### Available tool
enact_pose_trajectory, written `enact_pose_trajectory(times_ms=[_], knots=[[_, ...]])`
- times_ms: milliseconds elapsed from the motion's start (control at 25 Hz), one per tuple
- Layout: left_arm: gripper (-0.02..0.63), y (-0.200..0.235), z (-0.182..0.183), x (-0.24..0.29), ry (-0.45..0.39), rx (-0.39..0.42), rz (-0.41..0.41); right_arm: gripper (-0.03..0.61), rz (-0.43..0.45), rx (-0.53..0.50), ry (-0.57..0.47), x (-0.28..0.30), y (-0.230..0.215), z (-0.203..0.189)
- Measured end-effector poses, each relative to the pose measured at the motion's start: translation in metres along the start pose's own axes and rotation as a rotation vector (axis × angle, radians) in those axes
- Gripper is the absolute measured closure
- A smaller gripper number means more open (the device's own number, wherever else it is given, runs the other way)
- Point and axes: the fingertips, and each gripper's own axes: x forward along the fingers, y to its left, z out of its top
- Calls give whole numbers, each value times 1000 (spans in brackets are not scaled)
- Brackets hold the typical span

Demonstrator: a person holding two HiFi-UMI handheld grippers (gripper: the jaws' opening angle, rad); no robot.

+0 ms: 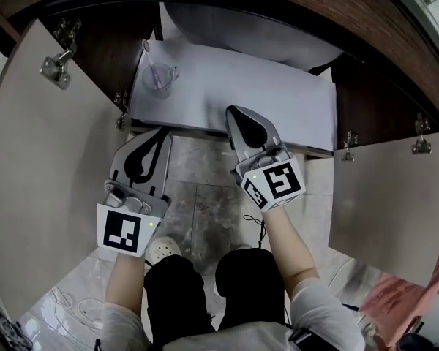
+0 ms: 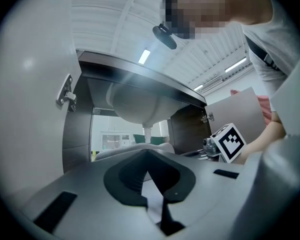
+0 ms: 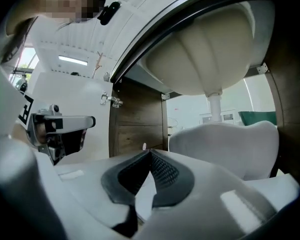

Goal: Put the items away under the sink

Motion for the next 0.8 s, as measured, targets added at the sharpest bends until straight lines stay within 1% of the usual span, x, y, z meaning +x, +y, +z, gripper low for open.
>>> enact_pose_trajectory(times_ms=[160,280,360,520,640,800], knots=[[607,-3,19,-3,30,-16,0,569,-25,-13,20,-16,9,24],[607,-7,44,-8,46,-21,5,569,-28,-53,26,-31,22,56],[607,-8,62,-12,68,-20,11,574,-22,-43,21,-40,29,78],[607,-8,110,-18,71,-41,25,577,-41,15,19,-57,37,126],[607,-11,152,-24,73,-54,33,577,-63,13,41,-75,43,163],[607,-12,207,-32,87,-36,49,577,-93,21,59,-96,50,217]])
